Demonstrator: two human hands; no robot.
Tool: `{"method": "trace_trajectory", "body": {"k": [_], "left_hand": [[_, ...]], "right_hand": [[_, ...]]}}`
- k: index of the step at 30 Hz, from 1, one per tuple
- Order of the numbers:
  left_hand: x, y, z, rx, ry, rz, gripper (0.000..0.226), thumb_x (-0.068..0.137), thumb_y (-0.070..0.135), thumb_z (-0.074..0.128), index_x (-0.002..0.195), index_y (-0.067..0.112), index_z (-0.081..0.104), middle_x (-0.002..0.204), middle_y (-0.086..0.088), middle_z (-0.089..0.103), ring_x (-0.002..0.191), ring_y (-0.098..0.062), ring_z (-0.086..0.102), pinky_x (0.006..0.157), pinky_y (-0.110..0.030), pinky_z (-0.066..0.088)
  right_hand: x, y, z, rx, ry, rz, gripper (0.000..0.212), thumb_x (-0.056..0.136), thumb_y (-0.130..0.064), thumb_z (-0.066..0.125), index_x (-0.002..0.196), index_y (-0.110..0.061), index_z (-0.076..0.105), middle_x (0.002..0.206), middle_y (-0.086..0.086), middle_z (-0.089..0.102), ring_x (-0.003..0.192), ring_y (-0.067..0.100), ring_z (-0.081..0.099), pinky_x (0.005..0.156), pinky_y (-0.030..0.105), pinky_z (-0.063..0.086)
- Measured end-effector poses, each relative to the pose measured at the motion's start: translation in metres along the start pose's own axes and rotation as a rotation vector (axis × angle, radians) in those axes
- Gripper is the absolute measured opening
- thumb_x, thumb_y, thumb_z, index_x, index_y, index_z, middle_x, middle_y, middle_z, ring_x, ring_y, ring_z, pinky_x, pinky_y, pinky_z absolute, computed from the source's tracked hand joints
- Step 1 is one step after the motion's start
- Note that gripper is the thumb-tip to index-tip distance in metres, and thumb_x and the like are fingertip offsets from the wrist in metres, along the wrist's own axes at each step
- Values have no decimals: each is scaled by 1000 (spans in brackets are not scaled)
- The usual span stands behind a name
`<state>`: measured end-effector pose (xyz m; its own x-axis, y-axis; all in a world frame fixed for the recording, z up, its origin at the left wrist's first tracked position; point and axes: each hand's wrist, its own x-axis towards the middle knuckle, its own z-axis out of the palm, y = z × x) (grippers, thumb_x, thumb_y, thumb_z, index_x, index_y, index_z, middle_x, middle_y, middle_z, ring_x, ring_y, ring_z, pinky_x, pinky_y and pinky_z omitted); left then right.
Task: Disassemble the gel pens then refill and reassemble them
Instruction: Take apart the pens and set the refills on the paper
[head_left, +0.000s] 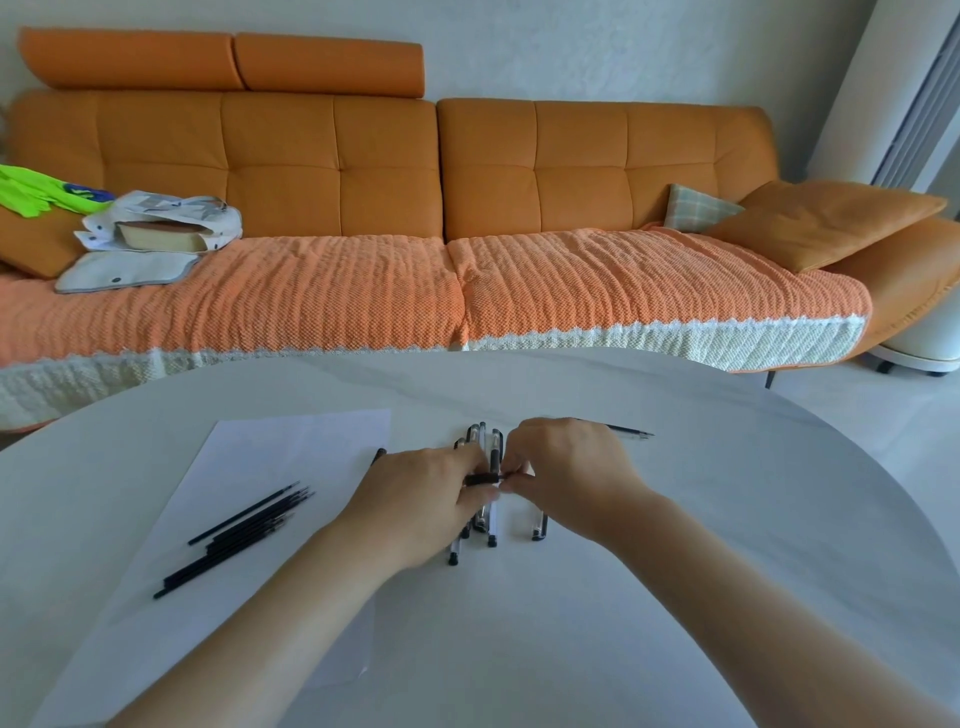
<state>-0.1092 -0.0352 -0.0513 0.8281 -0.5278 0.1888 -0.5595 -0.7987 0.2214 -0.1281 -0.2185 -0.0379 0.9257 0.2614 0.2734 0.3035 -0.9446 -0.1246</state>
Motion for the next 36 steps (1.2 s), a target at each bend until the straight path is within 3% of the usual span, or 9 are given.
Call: {"method": "trace_trajectory", "body": {"k": [3,8,14,17,23,28,30,33,36], "left_hand": [[0,-1,-2,31,26,31,21,99,45,45,115,37,53,91,7,68,84,-20,64,64,-30,43],[4,-5,-1,115,-20,-32,36,103,44,31,89,24,58,80,4,62,75,-20,58,66,-31,44],[1,-1,-2,33,24,37,18,97,48,47,111,38,50,92,10,66,85,-17,63,65,-31,45],[3,-8,-3,88,39,37,19,99,45,42,108,35,55,91,9,64,83,-17,61,64,-31,44],[7,-22,-10,142,56,-27,22,98,51,39,103,36,54,88,16,60,85,-14,61,66,-29,45],[25,-13,-15,259,170,-158,10,97,43,50,97,34,46,59,11,47,54,-14,47,45,-26,27],[40,2,-10,217,212,-138,13,97,44,50,107,36,51,65,10,53,57,-14,49,47,-25,28],[70,32,2,109,217,-20,30,97,46,49,127,43,54,105,12,63,84,-16,63,56,-26,35],[97,50,13,110,233,70,25,96,44,53,118,40,65,99,8,60,83,-17,63,58,-26,43]], "right_hand": [[2,0,1,-3,12,6,13,87,-39,68,93,-28,69,94,-10,67,83,16,62,67,31,47],[1,3,3,14,33,-9,10,87,-35,70,90,-26,67,91,-10,65,78,17,61,64,31,48],[-1,6,2,61,6,-58,13,92,-40,59,97,-34,69,92,-12,65,77,14,59,66,33,52],[-2,9,-1,54,-31,-49,18,95,-40,55,99,-34,71,94,-12,64,81,14,60,68,33,51],[-7,40,-7,-23,-60,129,23,98,-30,48,97,-31,71,99,-11,67,90,17,61,68,30,50],[-12,79,-13,-15,-29,351,25,96,-24,47,89,-28,71,89,-11,69,81,17,60,58,25,43],[-14,89,-16,33,-29,405,24,96,-26,47,92,-30,71,89,-11,69,84,17,60,58,25,40],[-16,100,-21,97,-16,440,23,95,-29,49,98,-32,71,95,-12,70,90,19,62,65,27,48],[-17,108,-23,170,21,445,21,95,-29,52,98,-33,72,95,-12,71,90,19,63,73,31,54]]}}
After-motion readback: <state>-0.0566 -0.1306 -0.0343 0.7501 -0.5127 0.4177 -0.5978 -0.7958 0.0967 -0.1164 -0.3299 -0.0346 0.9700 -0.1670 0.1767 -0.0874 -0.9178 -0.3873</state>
